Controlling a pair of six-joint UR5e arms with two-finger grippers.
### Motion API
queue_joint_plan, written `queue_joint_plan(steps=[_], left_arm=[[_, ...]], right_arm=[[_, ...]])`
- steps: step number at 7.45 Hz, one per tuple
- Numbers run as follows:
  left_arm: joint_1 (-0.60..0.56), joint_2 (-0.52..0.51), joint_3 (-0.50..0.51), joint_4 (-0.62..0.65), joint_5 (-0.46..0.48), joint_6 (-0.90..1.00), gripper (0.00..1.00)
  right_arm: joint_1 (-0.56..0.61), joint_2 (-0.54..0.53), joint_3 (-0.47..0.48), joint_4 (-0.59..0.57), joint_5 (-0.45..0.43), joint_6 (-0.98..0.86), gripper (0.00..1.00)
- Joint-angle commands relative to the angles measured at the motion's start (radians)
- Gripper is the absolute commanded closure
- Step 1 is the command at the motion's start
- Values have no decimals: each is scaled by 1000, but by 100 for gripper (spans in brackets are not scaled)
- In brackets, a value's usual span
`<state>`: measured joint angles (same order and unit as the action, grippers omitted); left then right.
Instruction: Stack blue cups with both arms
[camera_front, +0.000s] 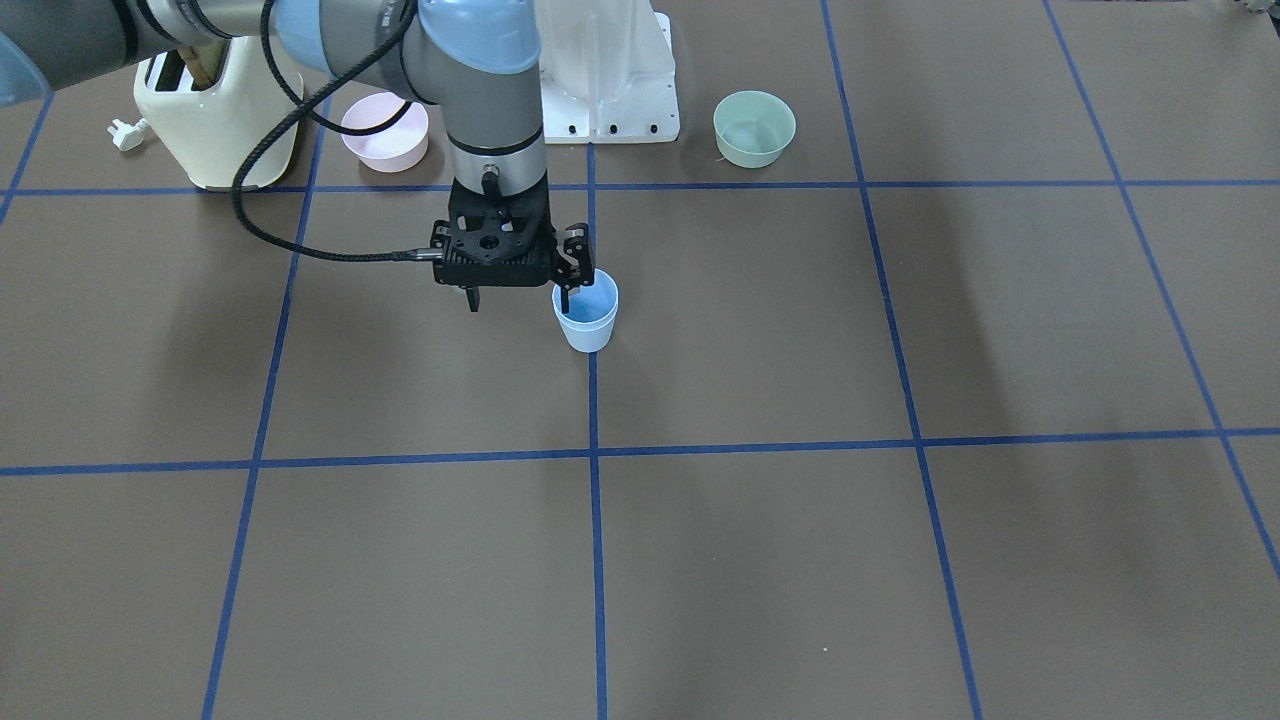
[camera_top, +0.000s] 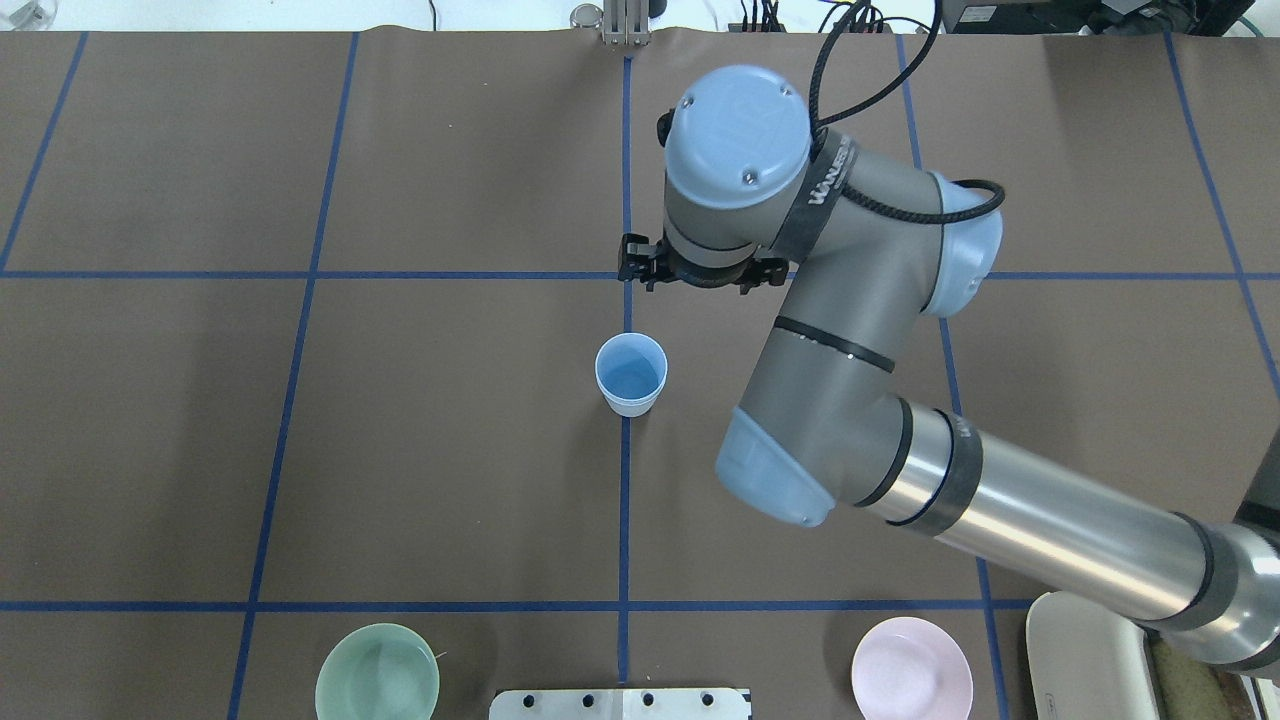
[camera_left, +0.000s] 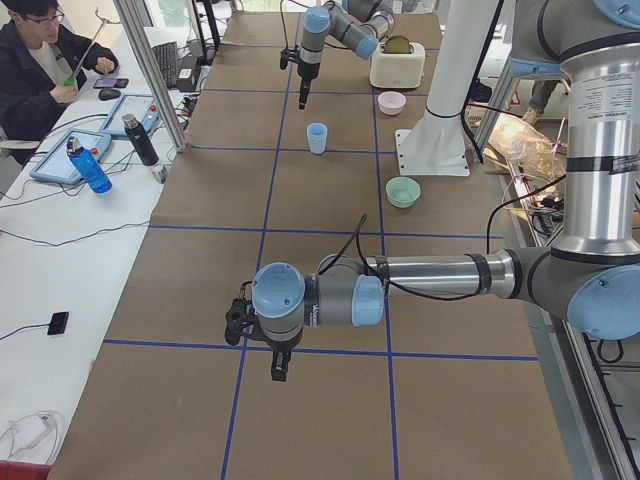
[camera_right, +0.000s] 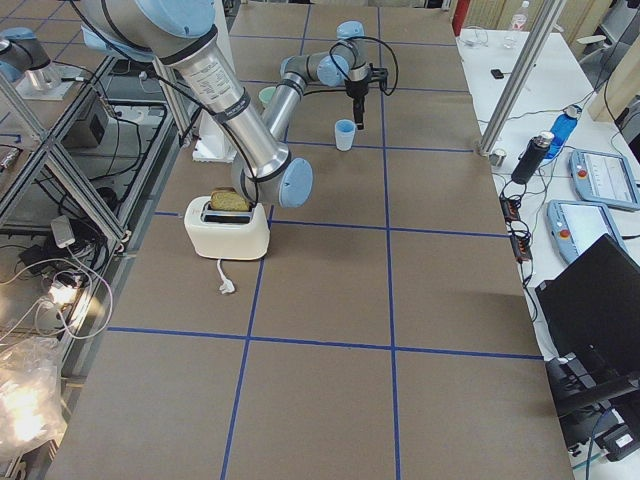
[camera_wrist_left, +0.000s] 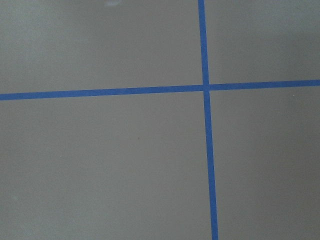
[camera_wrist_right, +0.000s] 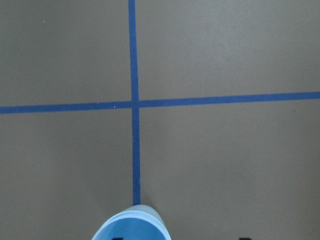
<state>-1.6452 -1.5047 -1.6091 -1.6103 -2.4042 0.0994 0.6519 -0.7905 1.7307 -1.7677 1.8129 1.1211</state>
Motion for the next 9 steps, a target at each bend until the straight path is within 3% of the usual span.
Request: queue_joint_plan(steps=[1,2,3,4,8,9], left_arm=[[68,-2,-44,12,31,-83,2],[76,1,-69,15,90,-89,2],[79,1,-69,18,96,-84,2],[79,1,-68,20,96,-84,2],[77,35,-77,13,92,-79,2],[77,37,-78,6,91,-79,2]], right_arm=[[230,-88,-3,4,144,-314,0],[349,-137,-16,2,228,-492,0],[458,-182,-66,2,321,-665,0],[538,-238,-98,2,360,-817,0],[759,-557,-114,4,398,-1153,0],[793,-628,-115,33,391,-1156,0]])
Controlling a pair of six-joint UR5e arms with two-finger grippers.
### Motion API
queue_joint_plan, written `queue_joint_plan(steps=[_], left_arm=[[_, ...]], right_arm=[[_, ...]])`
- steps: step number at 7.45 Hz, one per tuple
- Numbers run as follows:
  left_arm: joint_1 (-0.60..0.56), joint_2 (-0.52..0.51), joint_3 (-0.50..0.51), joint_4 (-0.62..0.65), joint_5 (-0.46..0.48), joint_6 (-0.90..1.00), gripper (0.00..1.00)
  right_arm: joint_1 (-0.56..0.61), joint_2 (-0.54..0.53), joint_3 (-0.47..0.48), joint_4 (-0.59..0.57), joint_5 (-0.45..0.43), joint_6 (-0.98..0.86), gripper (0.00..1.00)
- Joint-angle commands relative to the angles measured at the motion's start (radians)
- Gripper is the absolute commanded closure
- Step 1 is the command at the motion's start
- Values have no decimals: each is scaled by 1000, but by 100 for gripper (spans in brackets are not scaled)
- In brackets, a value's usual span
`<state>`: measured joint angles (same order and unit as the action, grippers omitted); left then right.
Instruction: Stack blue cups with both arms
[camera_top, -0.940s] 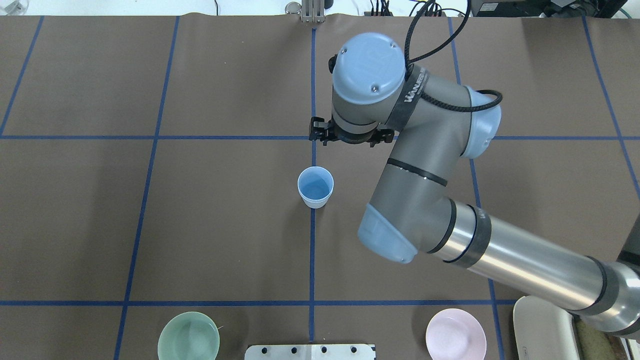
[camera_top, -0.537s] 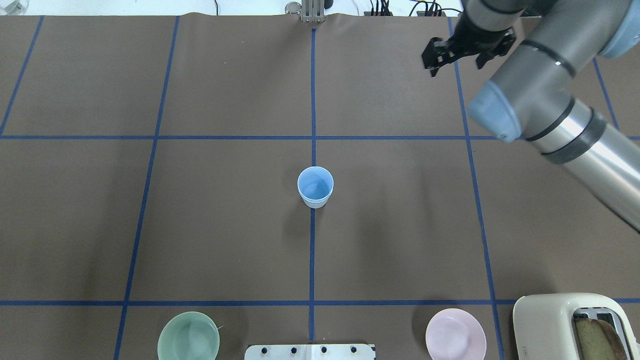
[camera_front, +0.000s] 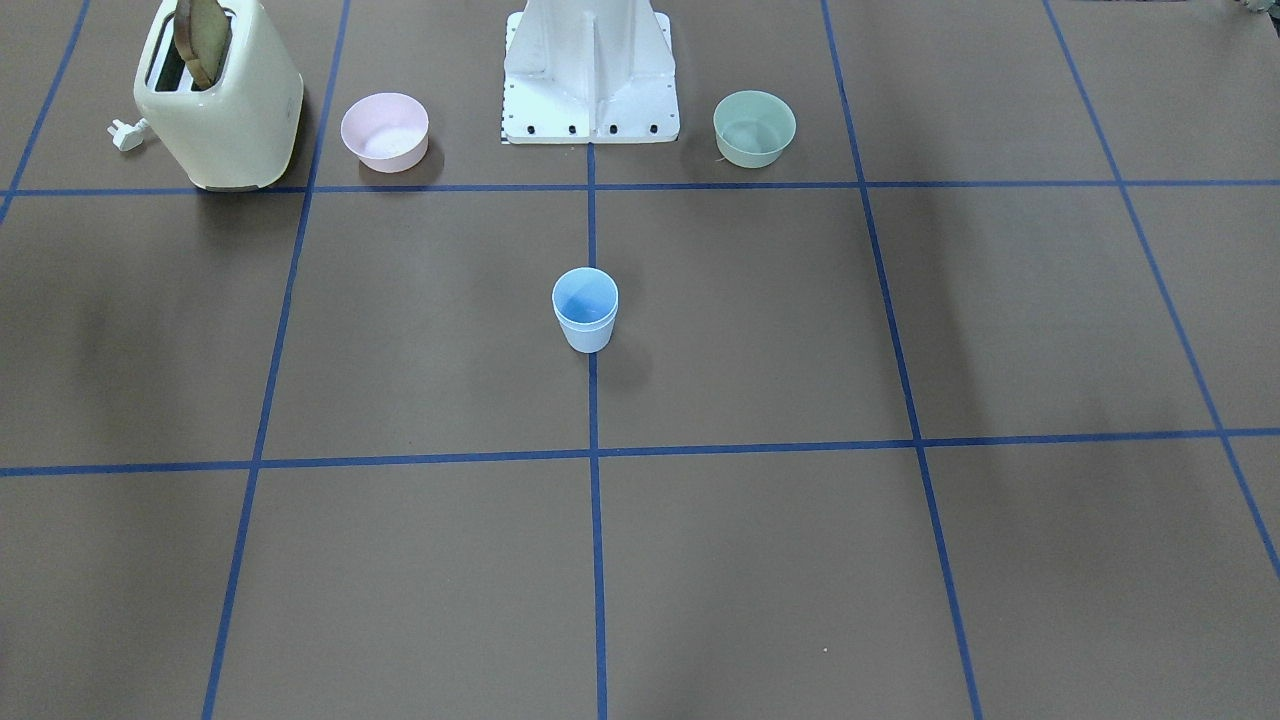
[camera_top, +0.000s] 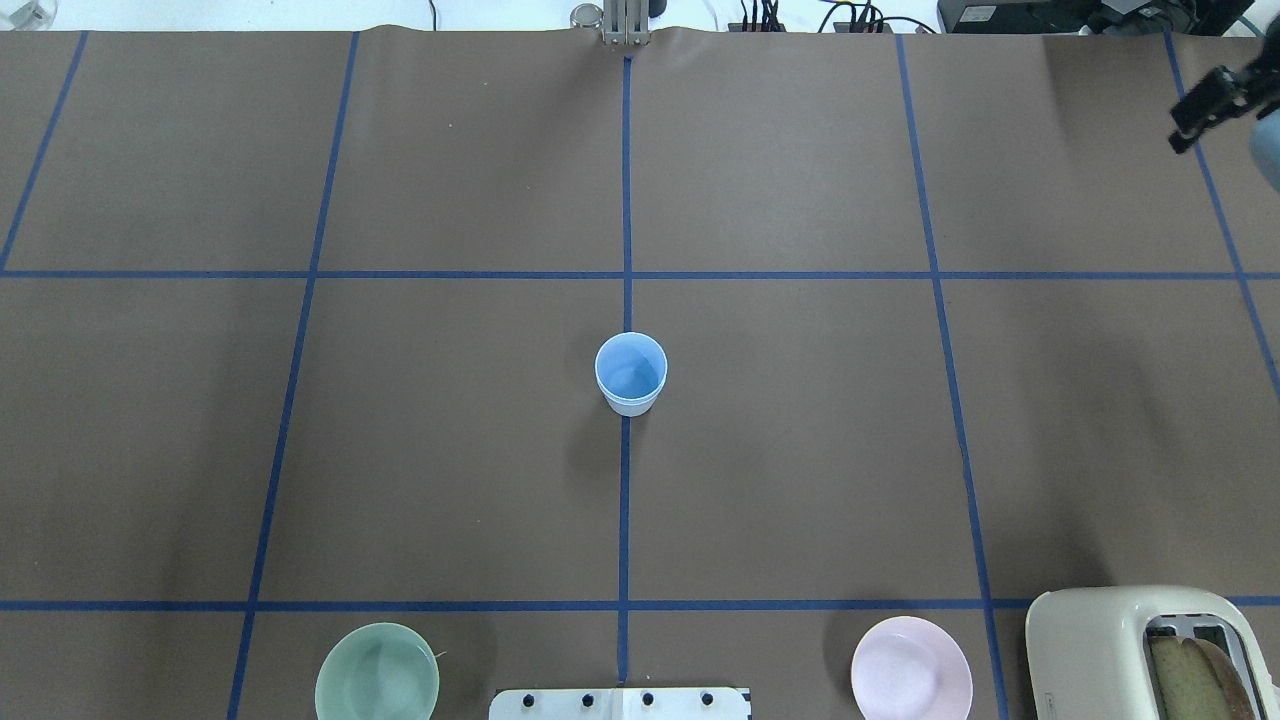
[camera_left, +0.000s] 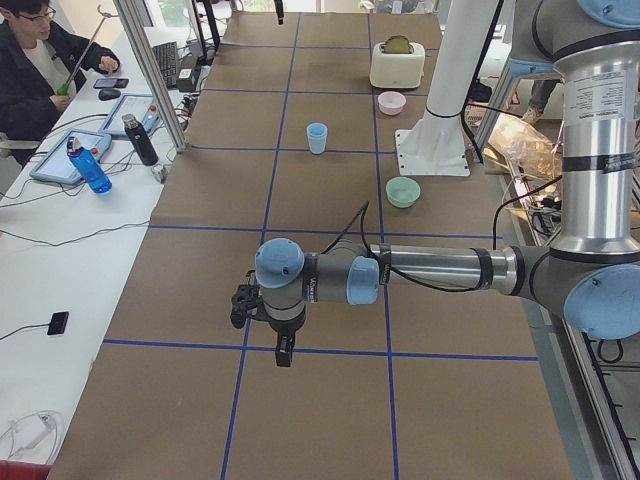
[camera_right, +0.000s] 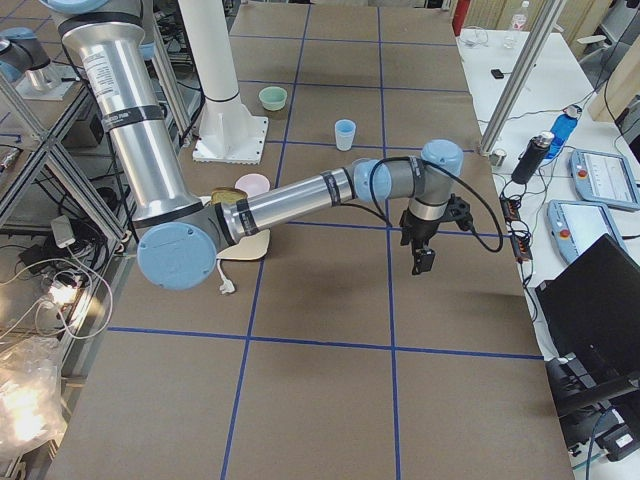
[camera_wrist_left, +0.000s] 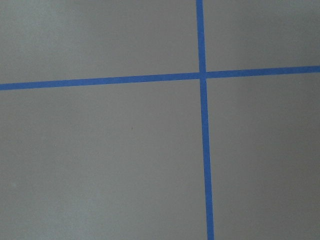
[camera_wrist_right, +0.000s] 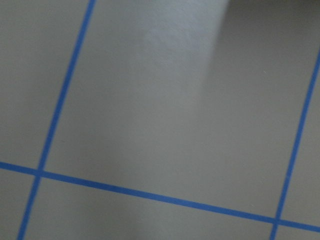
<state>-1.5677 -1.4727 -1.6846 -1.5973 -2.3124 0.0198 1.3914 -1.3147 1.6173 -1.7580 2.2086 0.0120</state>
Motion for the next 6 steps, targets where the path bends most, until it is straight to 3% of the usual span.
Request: queue_joint_plan(steps=[1,2,6], left_arm=[[1,5,-6,-7,-5,0,2],[1,5,-7,-9,-8,0,2],[2,8,-6,-7,-5,0,2]], right_arm=[[57,-185,3,75,-3,-43,0],[63,-231,-2,136,-4,-43,0],[72,-262,-5,146,-3,-43,0]])
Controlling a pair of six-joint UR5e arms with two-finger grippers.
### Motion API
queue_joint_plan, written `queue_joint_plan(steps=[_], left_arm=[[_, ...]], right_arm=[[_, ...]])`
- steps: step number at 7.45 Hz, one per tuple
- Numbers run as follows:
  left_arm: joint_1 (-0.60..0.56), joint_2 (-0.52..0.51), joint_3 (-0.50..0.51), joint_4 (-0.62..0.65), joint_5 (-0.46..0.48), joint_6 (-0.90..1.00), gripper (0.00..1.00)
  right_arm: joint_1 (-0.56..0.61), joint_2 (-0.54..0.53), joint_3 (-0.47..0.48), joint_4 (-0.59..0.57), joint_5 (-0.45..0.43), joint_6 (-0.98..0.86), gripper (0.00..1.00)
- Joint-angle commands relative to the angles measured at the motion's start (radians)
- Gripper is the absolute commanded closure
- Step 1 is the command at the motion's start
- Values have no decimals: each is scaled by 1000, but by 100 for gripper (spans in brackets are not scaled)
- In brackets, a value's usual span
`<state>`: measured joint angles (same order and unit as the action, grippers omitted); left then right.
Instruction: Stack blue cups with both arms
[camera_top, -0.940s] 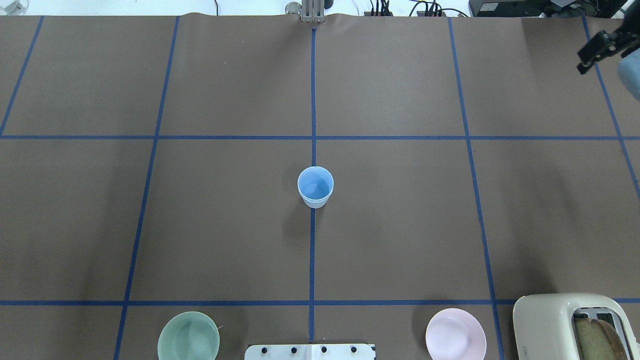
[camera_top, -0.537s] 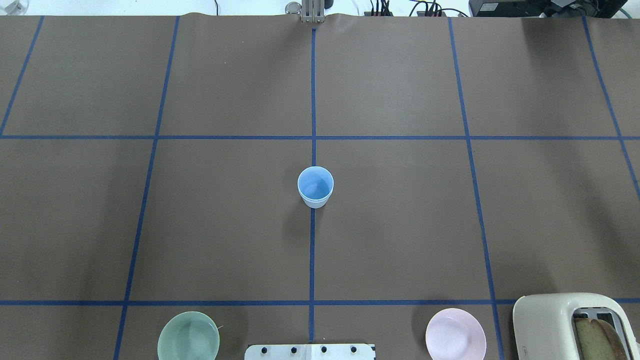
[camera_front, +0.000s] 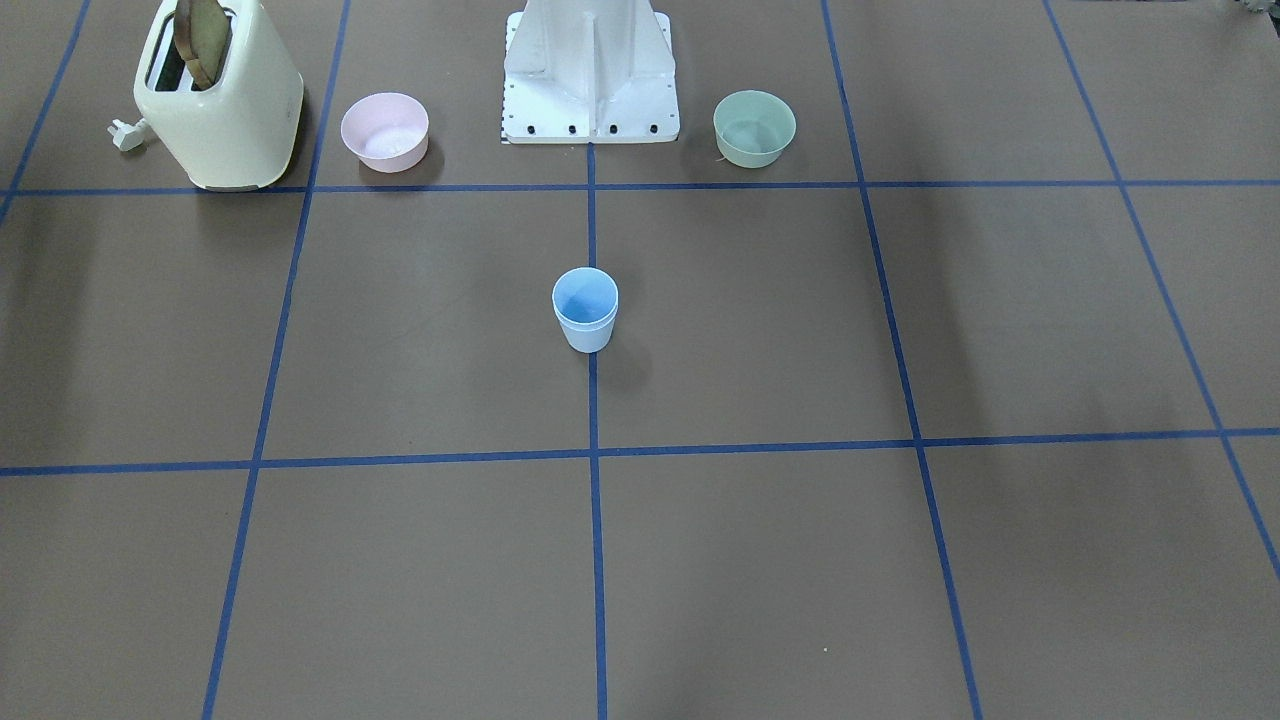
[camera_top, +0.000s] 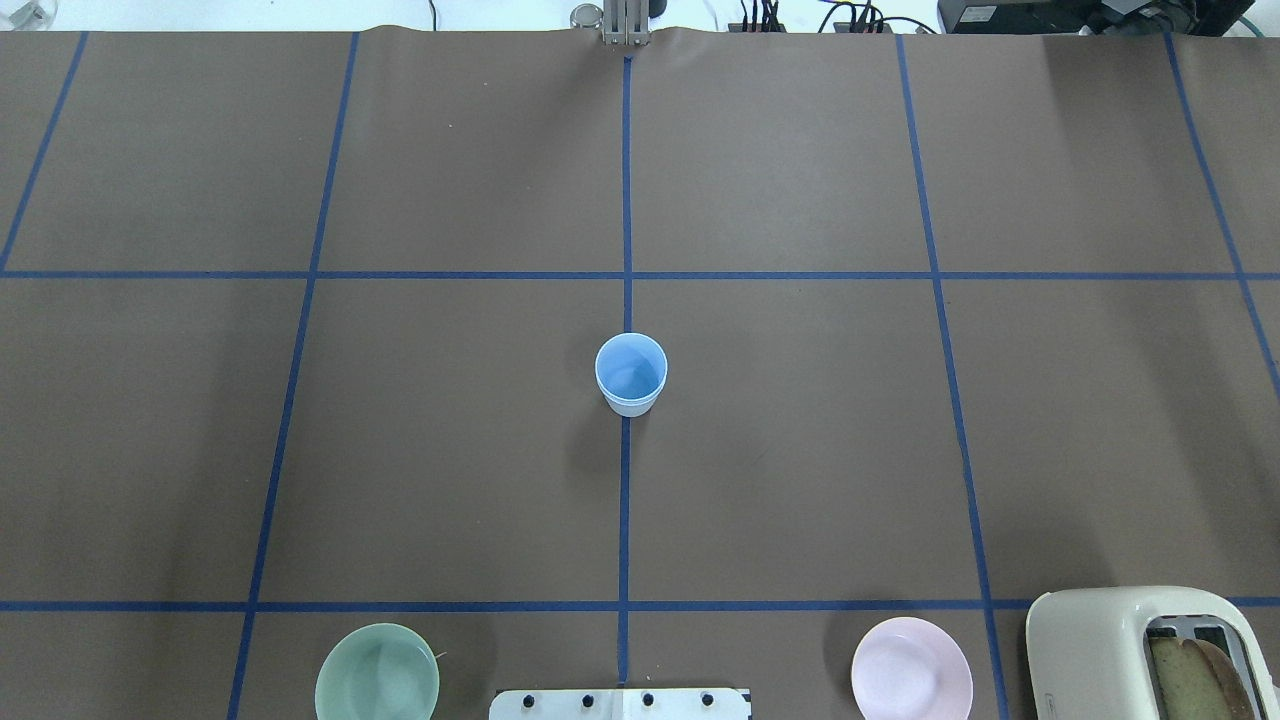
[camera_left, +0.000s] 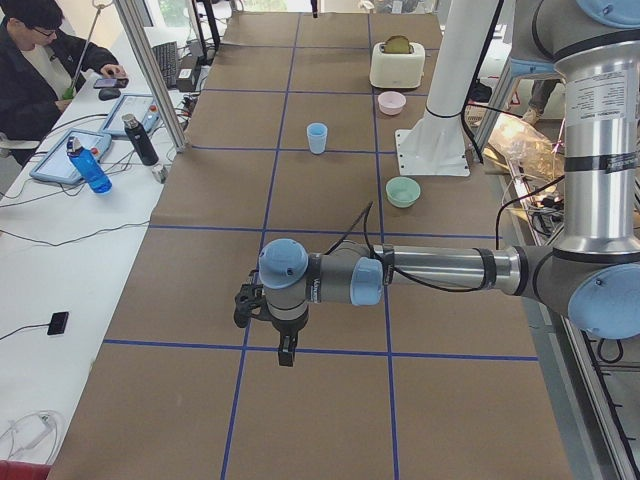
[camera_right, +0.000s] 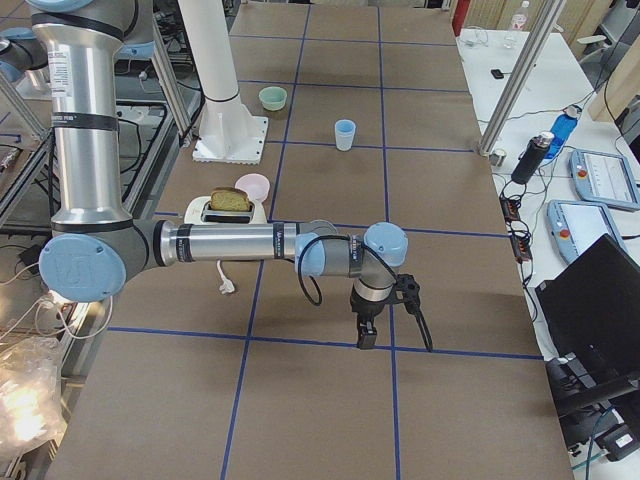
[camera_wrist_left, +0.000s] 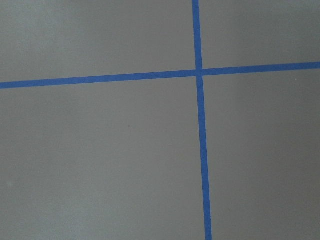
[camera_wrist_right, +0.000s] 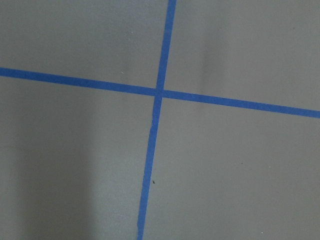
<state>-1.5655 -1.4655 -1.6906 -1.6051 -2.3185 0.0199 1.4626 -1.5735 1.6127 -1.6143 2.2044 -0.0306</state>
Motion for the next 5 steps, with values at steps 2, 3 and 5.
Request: queue_joint_plan(steps=[2,3,5], left_arm=[[1,1,0,1,1,0,2],[-1,1,0,1,1,2,2],[1,1,0,-1,2,2,2]], right_arm=[[1,-2,1,2,1,1,0],[-1,4,3,2,4,1,0],[-1,7,3,2,6,1,0]])
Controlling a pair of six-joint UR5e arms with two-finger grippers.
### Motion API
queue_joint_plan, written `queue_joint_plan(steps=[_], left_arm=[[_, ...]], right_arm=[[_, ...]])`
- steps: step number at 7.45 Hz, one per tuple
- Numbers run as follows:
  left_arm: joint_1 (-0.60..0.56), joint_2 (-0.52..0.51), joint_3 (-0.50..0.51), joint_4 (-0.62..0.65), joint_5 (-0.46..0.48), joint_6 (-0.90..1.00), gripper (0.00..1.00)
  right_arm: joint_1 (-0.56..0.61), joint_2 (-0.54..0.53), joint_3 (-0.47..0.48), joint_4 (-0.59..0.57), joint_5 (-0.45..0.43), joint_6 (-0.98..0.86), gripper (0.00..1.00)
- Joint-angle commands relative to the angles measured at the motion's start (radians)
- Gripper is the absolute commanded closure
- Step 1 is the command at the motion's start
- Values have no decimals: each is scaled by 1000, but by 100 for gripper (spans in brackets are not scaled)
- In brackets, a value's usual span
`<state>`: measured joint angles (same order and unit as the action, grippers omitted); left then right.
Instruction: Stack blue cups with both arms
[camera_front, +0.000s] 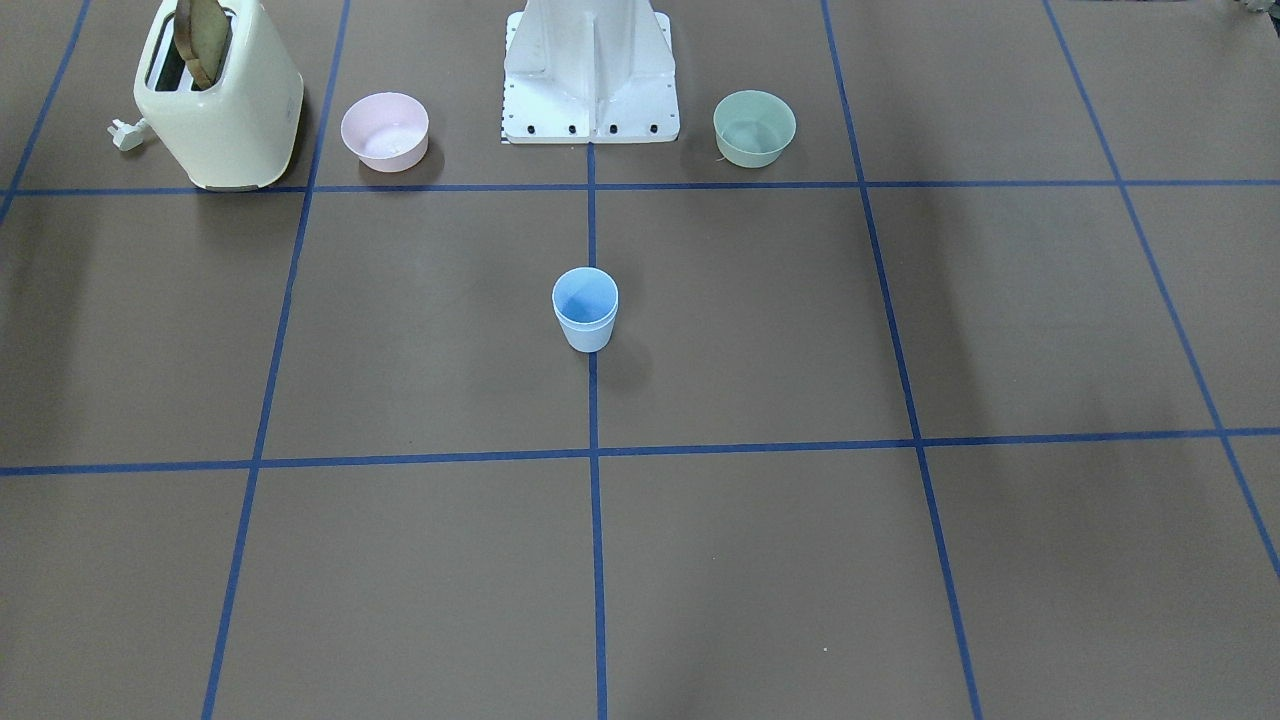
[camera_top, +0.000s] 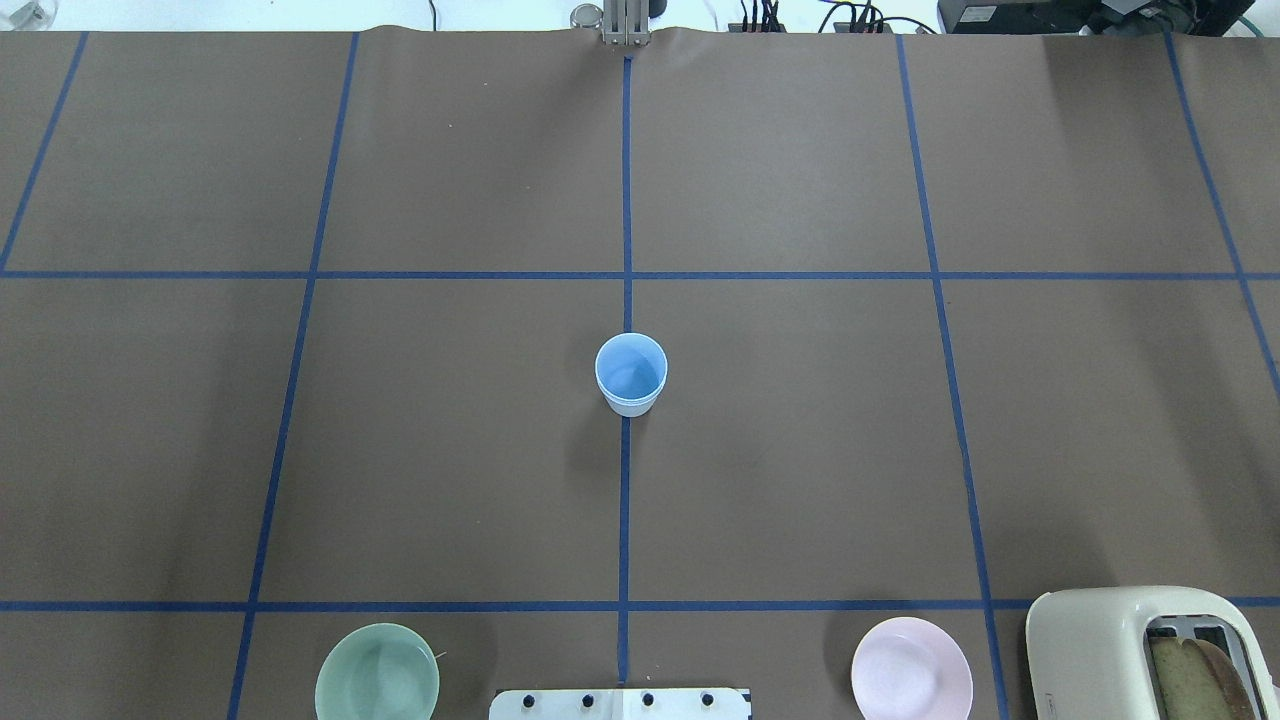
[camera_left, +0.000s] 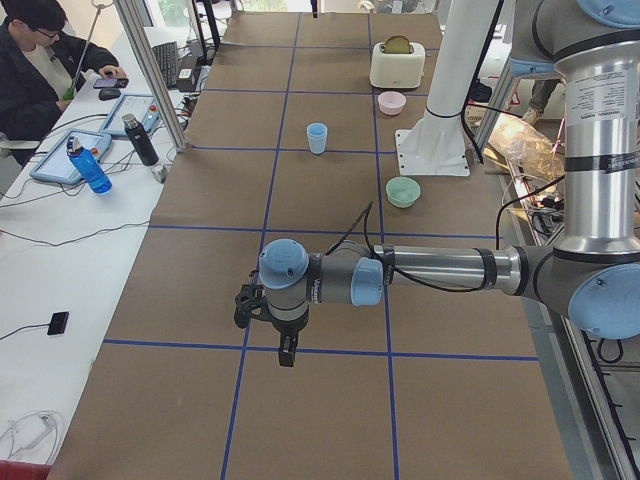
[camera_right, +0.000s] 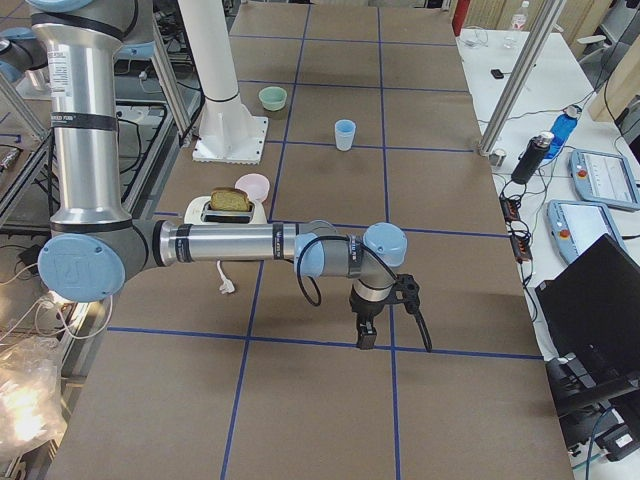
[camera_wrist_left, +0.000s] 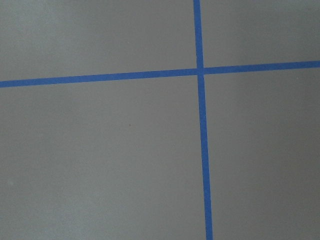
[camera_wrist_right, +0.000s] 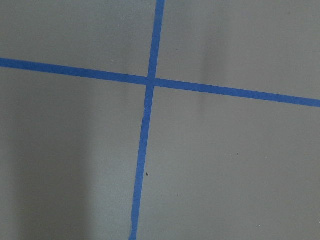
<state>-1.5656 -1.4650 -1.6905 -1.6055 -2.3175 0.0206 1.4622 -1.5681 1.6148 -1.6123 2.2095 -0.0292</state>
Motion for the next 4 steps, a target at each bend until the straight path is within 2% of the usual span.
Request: queue_joint_plan(steps=[1,4], left_arm=[[1,0,0,-1,0,-1,2],[1,0,0,1,4,-1,2]], right_arm=[[0,3,2,0,3,0,0],[0,2,0,0,3,0,0]])
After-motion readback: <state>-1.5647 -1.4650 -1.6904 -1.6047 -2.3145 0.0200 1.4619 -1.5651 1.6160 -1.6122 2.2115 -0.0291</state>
